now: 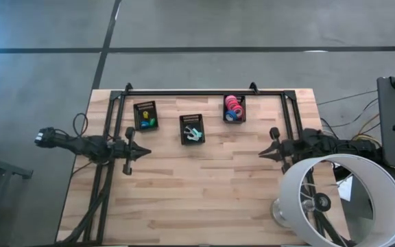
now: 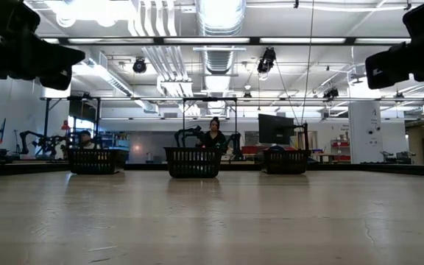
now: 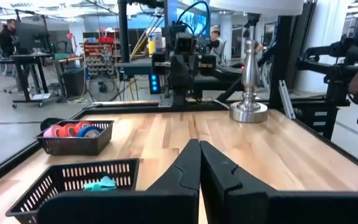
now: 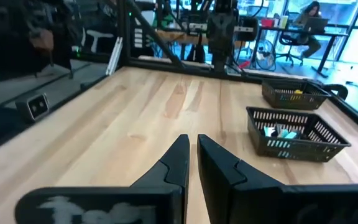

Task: Pick and place Stapler, Stapler remover, tape
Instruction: Return to Home Position

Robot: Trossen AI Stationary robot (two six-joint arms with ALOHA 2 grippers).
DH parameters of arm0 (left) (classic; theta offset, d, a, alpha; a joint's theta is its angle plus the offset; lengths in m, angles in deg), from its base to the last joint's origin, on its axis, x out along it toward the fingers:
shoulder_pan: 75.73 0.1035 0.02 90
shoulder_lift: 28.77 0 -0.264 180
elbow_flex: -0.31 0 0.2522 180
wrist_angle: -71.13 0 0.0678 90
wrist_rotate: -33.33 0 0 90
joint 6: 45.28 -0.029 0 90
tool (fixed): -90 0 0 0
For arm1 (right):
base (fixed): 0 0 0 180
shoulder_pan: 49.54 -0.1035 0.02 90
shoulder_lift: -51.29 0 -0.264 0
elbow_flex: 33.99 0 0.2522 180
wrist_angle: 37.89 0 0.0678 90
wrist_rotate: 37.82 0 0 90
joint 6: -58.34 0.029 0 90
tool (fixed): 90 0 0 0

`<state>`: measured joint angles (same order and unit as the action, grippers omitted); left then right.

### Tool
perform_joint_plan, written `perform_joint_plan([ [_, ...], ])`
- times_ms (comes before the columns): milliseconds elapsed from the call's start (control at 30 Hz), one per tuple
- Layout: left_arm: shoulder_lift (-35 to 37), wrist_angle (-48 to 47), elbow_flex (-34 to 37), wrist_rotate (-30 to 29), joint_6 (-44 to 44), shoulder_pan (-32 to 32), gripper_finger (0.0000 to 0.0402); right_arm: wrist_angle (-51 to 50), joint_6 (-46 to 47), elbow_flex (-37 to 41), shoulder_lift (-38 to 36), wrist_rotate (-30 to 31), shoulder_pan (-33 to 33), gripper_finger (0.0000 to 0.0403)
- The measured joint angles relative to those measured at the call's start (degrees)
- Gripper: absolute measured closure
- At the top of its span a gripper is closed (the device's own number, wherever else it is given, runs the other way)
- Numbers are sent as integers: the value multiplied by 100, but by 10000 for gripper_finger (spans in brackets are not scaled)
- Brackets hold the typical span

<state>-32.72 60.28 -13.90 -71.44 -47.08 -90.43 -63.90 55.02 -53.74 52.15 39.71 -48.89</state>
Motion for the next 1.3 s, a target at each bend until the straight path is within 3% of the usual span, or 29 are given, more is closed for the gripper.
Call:
perform_joint_plan([
  [400,-13,-47,9,1,476,0,374,53,-34,20,117,51,0,376],
  [1300,-15,1,11,-10,482,0,376,48,25,20,123,51,0,376],
])
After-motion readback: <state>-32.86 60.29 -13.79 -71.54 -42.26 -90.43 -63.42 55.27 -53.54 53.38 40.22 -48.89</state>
